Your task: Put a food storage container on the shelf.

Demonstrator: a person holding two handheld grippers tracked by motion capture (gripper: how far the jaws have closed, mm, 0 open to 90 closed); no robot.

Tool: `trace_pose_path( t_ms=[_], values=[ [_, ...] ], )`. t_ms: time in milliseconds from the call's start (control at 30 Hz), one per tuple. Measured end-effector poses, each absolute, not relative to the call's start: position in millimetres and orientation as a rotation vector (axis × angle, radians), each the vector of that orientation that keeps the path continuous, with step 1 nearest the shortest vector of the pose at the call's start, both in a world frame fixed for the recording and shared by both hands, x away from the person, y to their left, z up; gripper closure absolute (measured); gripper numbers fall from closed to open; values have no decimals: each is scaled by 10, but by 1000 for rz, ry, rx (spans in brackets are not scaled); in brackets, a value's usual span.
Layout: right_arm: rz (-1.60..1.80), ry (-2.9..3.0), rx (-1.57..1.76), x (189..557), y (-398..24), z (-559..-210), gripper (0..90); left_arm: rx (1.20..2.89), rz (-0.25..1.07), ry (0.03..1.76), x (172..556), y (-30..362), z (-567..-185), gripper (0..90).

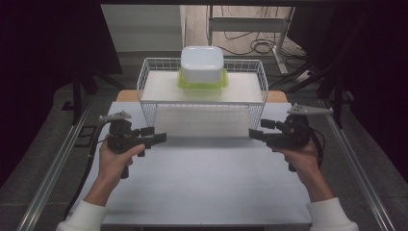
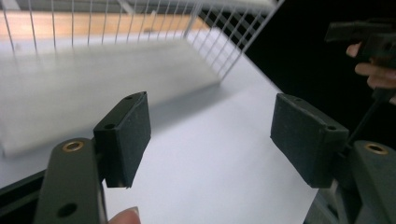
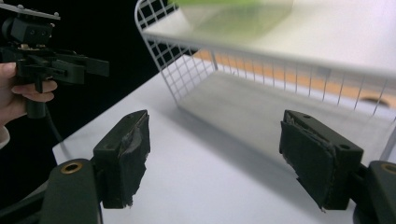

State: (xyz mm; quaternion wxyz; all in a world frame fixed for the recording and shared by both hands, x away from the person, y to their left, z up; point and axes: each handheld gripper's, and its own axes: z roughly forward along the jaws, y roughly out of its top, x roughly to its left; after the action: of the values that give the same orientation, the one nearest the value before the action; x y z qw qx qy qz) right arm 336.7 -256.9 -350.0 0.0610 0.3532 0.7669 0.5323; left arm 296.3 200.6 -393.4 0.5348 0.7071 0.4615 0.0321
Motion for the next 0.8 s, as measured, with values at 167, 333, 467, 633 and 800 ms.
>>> trace_pose_path(
  t_ms=[167, 333, 467, 633, 800],
  values=[
    [1594, 2338, 1113, 3249, -2649, -3859, 245, 1747, 114, 1132, 2746, 2004, -4262, 272],
    [1544, 2376, 1184, 3157, -2727, -4208, 242, 1816, 124, 1181, 2675, 2027, -4560, 263],
    [1468, 2394, 1224, 3085, -2781, -4427, 236, 1846, 164, 1202, 2658, 2035, -4667, 262],
    [1354, 2434, 1254, 3073, -2754, -4628, 227, 1870, 166, 1228, 2651, 2033, -4784, 250],
    [1325, 2438, 1252, 3085, -2727, -4666, 225, 1886, 184, 1220, 2640, 2036, -4790, 245]
  ],
)
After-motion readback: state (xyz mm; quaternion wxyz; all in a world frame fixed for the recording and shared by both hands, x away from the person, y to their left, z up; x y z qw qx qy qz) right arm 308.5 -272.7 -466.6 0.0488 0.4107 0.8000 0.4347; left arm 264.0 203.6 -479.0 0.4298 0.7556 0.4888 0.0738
